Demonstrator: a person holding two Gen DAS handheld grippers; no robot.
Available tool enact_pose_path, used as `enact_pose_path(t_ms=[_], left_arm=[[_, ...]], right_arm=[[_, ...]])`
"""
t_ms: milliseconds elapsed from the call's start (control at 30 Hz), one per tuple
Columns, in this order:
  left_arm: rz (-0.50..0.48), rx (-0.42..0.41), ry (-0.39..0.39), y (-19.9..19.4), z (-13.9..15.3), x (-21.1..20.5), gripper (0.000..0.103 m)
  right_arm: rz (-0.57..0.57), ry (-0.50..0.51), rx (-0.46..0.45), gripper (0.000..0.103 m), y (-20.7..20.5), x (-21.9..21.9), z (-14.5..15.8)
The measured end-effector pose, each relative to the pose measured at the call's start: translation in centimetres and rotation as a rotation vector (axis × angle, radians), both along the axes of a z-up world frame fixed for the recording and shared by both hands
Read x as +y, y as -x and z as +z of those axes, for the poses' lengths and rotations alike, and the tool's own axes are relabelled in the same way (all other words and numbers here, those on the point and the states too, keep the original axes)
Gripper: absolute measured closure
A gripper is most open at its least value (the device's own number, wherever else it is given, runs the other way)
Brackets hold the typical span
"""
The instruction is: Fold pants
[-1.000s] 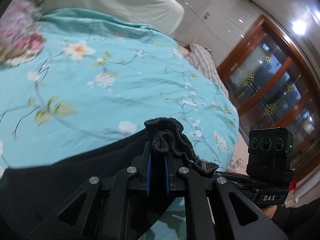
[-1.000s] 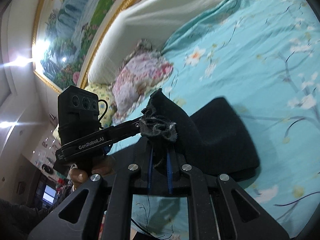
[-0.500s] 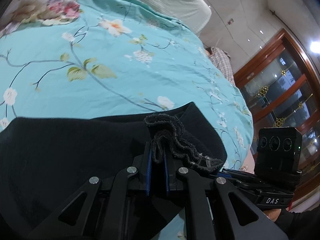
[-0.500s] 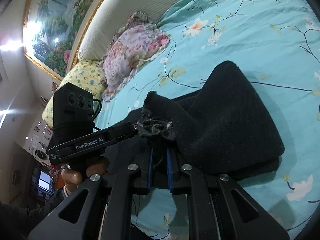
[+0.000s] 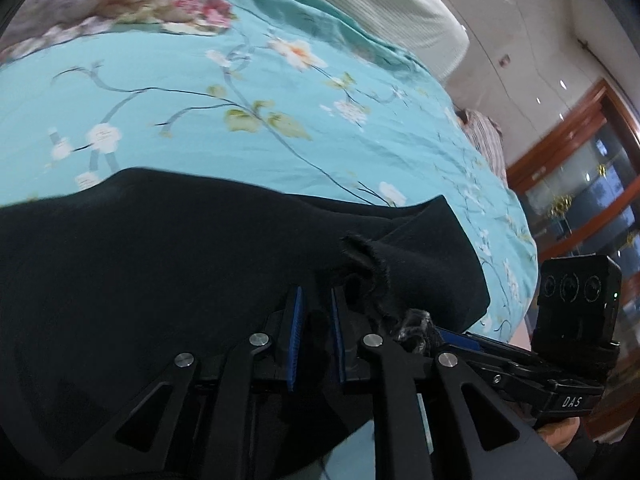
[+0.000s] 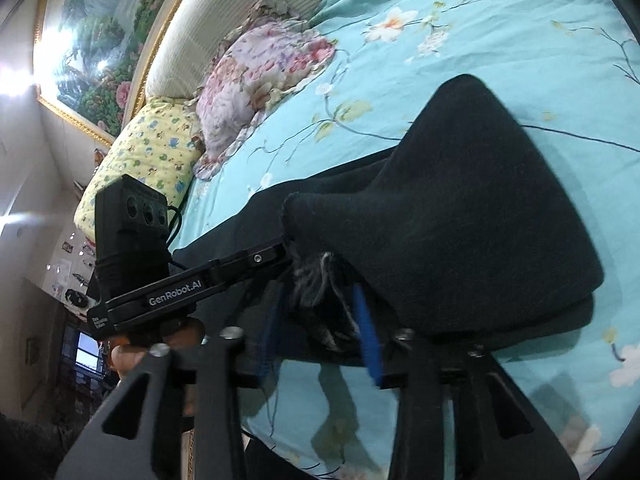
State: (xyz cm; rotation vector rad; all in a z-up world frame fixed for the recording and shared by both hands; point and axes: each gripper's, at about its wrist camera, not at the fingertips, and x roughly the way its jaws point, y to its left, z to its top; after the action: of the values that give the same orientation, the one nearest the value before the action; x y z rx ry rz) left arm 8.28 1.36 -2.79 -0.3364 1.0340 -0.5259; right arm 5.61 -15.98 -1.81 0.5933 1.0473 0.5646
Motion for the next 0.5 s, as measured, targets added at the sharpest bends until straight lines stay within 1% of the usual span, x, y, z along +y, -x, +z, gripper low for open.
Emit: enact_pose_path(t_ms=[33, 167, 233, 333, 400, 500], left_arm=[[0.018, -0.003, 0.003, 0.4, 0.2, 0.6, 0.086], [0.111, -0.013, 0.011, 2.2, 0.7, 3.7, 0.072], [0.154, -0.009, 0.023, 3.1, 0.8, 5.2, 0.071], [0.203, -0.009, 0.026, 4.4, 1.0, 7.0, 0.066], [0.223, -0.016, 0.020, 5.1, 1.2, 7.7, 0.065], [0.268, -0.018, 0.041, 6.3, 1.5, 8.9, 0.061]], right_arm=[[0.007, 0.002, -0.005, 0.057, 0.1, 0.2, 0.1], [0.030, 0.002, -0.015, 0.057, 0.3, 0.9, 0.6], [0.038, -0.005, -0.016, 0.057, 0.3, 1.1, 0.9], [0.055, -0.012, -0.023, 0.056, 0.4, 1.7, 1.3], [0.069, -0.016, -0.028, 0.056, 0.5, 2.2, 1.5], [0.090, -0.029, -0.027, 0.056, 0.5, 2.9, 1.6]])
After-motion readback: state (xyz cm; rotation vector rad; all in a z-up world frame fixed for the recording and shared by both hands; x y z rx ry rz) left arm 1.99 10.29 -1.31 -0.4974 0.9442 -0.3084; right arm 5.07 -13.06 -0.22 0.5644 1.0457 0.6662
